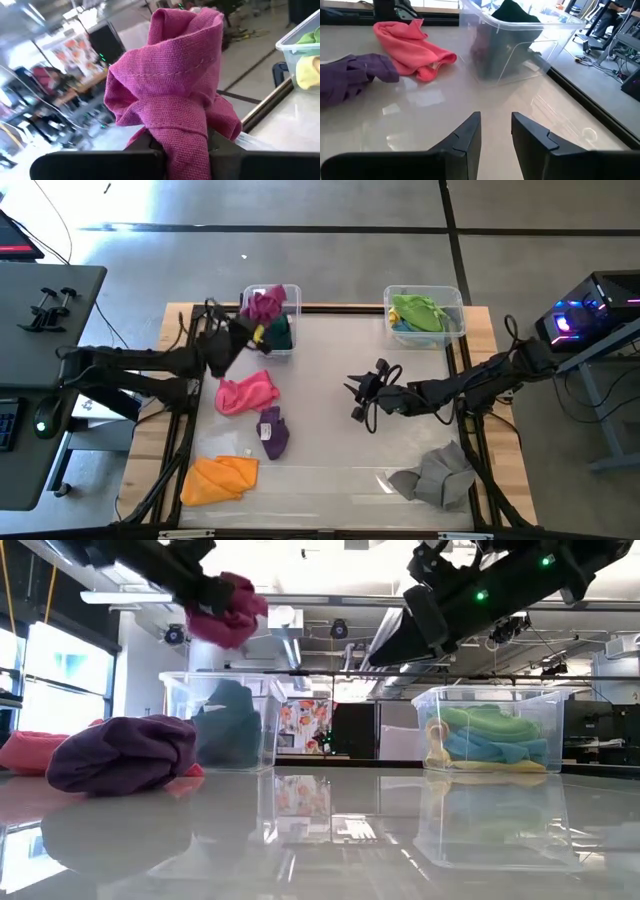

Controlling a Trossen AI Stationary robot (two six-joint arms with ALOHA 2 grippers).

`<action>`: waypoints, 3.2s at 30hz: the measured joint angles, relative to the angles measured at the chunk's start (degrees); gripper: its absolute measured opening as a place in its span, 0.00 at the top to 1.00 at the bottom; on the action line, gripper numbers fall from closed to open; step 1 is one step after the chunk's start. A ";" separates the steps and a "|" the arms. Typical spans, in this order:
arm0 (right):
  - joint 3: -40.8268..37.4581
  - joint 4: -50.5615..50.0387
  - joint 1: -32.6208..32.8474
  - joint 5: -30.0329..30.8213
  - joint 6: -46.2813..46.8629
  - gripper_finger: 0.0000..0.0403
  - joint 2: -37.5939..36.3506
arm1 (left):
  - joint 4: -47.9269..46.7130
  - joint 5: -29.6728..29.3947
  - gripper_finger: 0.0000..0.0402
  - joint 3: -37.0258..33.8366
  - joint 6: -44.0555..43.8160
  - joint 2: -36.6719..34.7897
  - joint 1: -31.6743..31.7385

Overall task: Sort towels by color in basket
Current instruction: Put the dark pink towel into the left transparent bin

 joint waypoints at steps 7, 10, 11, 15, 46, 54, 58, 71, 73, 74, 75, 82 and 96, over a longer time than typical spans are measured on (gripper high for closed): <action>0.00 0.11 -0.04 0.02 0.00 0.75 0.15 | -15.42 20.41 0.94 2.57 -16.36 2.57 15.16; 0.00 0.04 -0.04 0.02 0.00 0.75 0.15 | -18.07 22.10 0.89 3.43 -18.99 4.52 17.87; 0.00 0.04 -0.04 0.02 0.00 0.75 0.15 | -18.25 23.20 0.86 3.47 -19.06 4.96 18.45; 0.00 -0.17 -0.04 0.02 0.00 0.75 0.15 | -18.21 30.82 0.72 3.62 -21.78 5.68 20.24; 0.00 -1.62 -1.55 -0.37 2.10 0.75 0.15 | -31.55 36.18 0.48 10.09 -22.58 8.30 20.00; 0.00 -1.62 -1.55 -0.43 2.10 0.75 0.15 | -28.58 42.36 0.60 11.52 -21.11 17.24 24.53; 0.00 -1.62 -1.55 -0.44 2.10 0.75 0.15 | -29.48 42.43 0.59 14.54 -19.15 18.02 25.95; 0.00 -2.19 -1.55 -0.90 2.89 0.75 0.15 | -48.10 39.23 0.43 28.69 -20.59 12.97 22.96; 0.00 -2.89 -1.55 -0.90 3.52 0.75 0.15 | -48.30 39.21 0.43 28.32 -20.36 12.10 21.11; 0.00 -3.20 -1.55 -0.90 3.63 0.75 0.15 | -48.02 39.17 0.43 27.85 -20.05 11.81 19.94; 0.00 -3.45 -1.55 -0.90 3.65 0.75 0.15 | -47.99 39.19 0.43 27.43 -19.57 11.66 18.64; 0.00 -3.54 -1.55 -0.90 3.65 0.75 0.15 | -46.38 30.09 0.43 23.94 -18.99 13.03 10.05; 0.00 -3.52 -1.55 -0.90 3.65 0.75 0.17 | -46.25 16.78 0.44 27.29 -16.61 10.80 16.90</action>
